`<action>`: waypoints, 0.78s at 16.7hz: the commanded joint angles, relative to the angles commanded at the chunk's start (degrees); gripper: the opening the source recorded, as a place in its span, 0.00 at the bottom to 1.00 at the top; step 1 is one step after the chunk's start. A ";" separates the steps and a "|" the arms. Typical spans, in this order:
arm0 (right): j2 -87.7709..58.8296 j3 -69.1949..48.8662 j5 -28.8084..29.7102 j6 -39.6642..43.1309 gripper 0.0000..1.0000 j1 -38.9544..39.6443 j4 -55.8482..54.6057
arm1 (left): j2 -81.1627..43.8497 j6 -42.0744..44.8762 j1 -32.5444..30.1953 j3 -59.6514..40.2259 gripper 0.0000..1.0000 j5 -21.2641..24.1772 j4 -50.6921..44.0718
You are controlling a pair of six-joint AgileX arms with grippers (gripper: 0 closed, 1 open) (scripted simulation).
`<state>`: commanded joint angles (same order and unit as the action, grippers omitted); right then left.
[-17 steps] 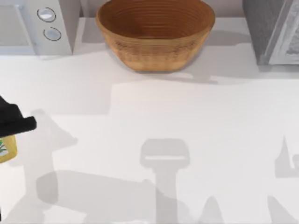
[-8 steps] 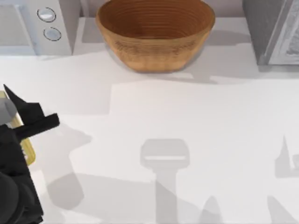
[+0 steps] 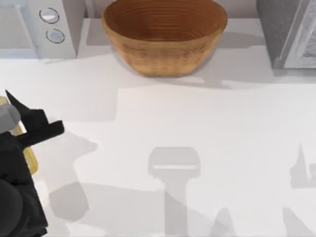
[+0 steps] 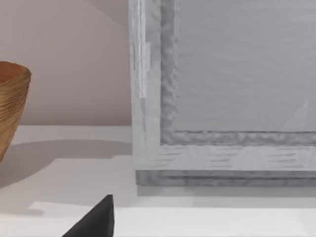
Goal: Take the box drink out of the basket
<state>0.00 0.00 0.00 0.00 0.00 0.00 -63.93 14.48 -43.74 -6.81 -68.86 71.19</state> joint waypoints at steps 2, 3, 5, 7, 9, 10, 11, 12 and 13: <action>0.00 0.00 0.00 0.00 1.00 0.00 0.00 | -3.12 -0.76 1.49 0.07 0.00 1.25 2.67; 0.00 0.00 0.00 0.00 1.00 0.00 0.00 | -5.06 -1.29 2.45 0.08 0.00 2.10 4.40; 0.00 0.00 0.00 0.00 1.00 0.00 0.00 | -9.48 -2.49 4.66 0.10 0.00 4.20 8.31; 0.00 0.00 0.00 0.00 1.00 0.00 0.00 | -14.21 -3.69 7.00 0.20 0.00 6.65 12.36; 0.00 0.00 0.00 0.00 1.00 0.00 0.00 | -18.74 -4.77 9.23 0.37 0.00 9.15 16.10; 0.00 0.00 0.00 0.00 1.00 0.00 0.00 | -20.75 -5.23 10.23 0.46 0.00 10.29 17.71; 0.00 0.00 0.00 0.00 1.00 0.00 0.00 | -22.49 -5.62 11.10 0.56 0.00 11.30 19.09; 0.00 0.00 0.00 0.00 1.00 0.00 0.00 | -23.91 -5.94 11.83 0.65 0.00 12.13 20.19; 0.00 0.00 0.00 0.00 1.00 0.00 0.00 | -24.92 -6.16 12.36 0.72 0.00 12.72 20.97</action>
<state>0.00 0.00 0.00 0.00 0.00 0.00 -88.85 8.32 -31.38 -6.09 -56.14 92.16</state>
